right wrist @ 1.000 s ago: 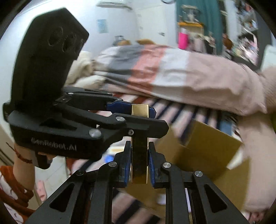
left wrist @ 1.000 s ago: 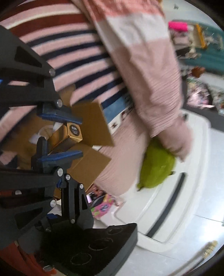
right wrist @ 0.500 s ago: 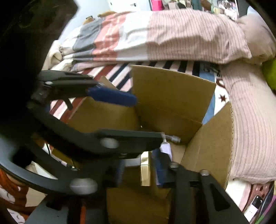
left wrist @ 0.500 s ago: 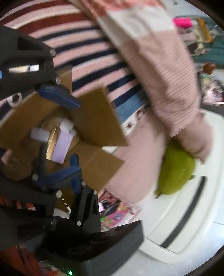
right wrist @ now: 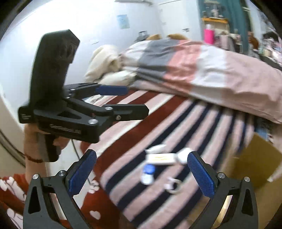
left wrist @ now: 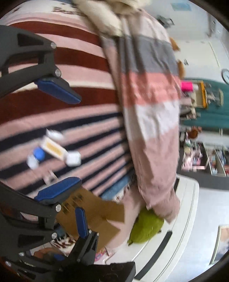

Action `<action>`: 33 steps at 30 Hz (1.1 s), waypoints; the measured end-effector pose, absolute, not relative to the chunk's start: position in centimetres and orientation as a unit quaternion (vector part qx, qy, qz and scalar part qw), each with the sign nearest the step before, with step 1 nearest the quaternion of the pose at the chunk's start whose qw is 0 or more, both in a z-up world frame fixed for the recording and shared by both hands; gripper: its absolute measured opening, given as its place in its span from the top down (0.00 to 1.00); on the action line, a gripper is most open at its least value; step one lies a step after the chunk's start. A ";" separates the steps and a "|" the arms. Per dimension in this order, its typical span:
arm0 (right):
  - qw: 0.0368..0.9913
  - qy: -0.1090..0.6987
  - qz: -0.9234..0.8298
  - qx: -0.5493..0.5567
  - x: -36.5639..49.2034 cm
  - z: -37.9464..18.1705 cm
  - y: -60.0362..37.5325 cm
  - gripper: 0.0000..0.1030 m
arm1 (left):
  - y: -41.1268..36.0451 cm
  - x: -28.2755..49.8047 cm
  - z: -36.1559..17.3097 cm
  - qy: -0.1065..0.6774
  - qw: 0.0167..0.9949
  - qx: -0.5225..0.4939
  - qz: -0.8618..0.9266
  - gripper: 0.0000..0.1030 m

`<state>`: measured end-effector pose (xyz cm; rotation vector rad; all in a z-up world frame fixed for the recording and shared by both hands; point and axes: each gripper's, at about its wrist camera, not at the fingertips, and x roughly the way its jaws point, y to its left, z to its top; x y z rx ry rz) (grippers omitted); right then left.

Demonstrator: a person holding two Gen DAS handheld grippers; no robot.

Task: Organize rigid objects
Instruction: 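Return the right tool and grasp the blue-capped contact lens case, then carry the contact lens case into the cardboard box and release it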

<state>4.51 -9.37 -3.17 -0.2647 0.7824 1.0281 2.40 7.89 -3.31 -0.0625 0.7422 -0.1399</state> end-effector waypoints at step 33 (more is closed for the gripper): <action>0.826 0.311 0.441 -0.161 2.6 -4.2 -11.6 0.75 | 1.1 4.0 -2.8 0.343 0.900 -0.094 -0.250 0.77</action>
